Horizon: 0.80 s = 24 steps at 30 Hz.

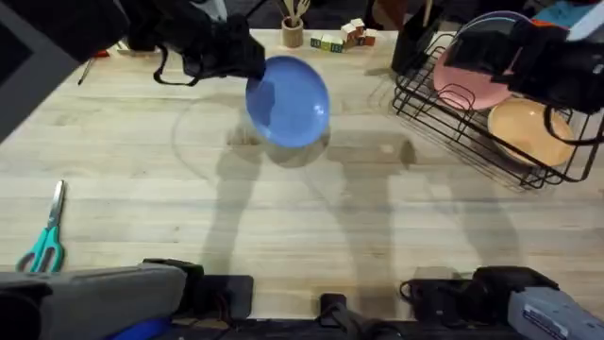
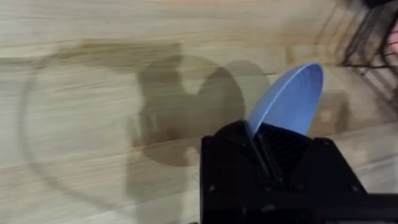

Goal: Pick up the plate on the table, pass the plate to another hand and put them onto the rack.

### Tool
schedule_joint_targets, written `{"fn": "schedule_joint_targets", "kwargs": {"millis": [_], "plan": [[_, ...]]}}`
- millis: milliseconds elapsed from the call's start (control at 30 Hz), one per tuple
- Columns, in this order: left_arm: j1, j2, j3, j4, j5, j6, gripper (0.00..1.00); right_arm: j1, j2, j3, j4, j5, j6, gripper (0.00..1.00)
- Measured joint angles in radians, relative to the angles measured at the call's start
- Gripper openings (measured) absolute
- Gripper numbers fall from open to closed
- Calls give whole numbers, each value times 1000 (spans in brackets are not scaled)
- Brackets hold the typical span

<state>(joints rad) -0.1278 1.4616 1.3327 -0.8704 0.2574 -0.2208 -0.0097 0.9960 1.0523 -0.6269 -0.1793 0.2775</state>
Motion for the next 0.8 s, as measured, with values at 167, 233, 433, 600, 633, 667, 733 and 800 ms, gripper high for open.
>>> {"fn": "schedule_joint_targets", "kwargs": {"millis": [167, 233, 433, 600, 633, 667, 733, 800], "plan": [[22, 0, 2, 83, 117, -86, 41, 0, 34, 0, 28, -17, 57, 996], [29, 0, 2, 111, 161, -114, 41, 0, 40, 0, 37, -20, 75, 996], [34, 0, 2, 150, 244, -168, 40, 0, 40, 0, 48, -29, 102, 996], [34, 0, 2, 150, 267, -189, 40, 41, 40, 0, 76, -56, 112, 996], [34, 0, 2, 150, 270, -192, 40, 58, 40, 0, 82, -58, 112, 996], [34, 0, 2, 150, 271, -193, 40, 73, 40, 0, 88, -60, 112, 996], [34, 0, 2, 150, 273, -196, 40, 110, 40, 0, 104, -63, 112, 996], [34, 0, 2, 150, 274, -199, 40, 140, 40, 0, 114, -69, 112, 996]]}}
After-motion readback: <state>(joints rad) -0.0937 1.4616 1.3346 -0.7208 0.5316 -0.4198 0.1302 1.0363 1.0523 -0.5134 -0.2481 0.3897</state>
